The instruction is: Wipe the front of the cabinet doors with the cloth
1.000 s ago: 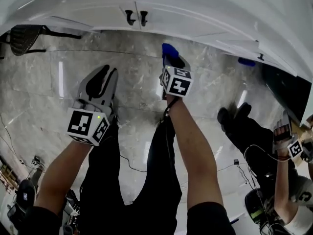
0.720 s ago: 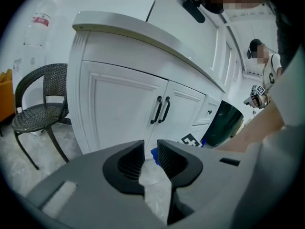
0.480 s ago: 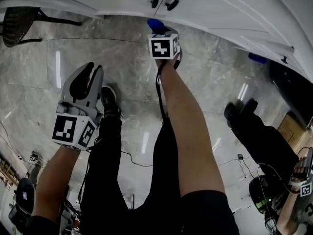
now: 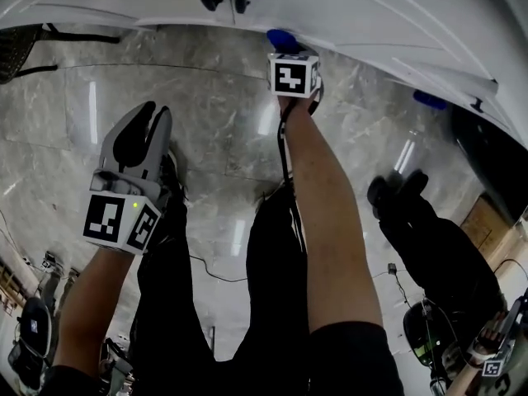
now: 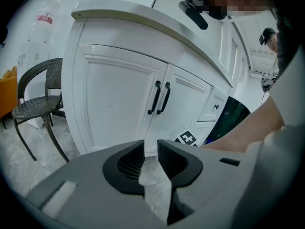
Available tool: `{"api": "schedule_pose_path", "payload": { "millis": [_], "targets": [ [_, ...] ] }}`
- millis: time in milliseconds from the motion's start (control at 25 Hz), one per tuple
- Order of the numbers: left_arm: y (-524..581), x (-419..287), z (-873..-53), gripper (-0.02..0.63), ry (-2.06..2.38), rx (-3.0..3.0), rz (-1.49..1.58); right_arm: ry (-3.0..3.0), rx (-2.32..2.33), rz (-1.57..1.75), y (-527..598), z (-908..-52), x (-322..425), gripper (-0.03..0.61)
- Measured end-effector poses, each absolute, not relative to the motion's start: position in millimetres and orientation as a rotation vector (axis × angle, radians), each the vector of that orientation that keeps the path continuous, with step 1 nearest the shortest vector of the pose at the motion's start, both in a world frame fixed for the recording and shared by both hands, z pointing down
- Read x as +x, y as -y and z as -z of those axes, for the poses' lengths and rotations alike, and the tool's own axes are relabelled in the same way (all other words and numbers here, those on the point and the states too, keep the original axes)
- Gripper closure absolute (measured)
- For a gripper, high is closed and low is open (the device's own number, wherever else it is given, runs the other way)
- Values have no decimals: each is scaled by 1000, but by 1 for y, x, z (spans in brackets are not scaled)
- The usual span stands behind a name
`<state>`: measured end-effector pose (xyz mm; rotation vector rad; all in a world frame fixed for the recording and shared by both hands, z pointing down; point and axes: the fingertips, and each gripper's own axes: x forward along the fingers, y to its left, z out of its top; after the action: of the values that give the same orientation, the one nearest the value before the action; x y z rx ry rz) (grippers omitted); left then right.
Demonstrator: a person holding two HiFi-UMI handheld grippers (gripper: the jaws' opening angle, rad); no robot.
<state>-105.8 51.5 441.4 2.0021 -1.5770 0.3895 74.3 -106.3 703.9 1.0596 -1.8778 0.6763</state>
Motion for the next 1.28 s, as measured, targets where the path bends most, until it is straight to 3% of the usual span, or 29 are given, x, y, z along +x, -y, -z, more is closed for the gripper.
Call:
{"api": "schedule_pose_path", "payload": {
  "millis": [280, 600, 840, 1280],
  "targets": [
    [-26, -32, -433, 526, 1525, 2045, -342, 1798, 1125, -632, 127, -684, 178, 499],
    [-23, 0, -420, 526, 1491, 2079, -334, 1700, 1195, -703, 112, -675, 233, 499],
    [-24, -23, -388, 526, 1518, 2070, -299, 1805, 1208, -771, 76, -620, 185, 499],
    [-50, -189, -289, 526, 1660, 2015, -248, 2310, 1253, -584, 36, -395, -48, 499]
  ]
}}
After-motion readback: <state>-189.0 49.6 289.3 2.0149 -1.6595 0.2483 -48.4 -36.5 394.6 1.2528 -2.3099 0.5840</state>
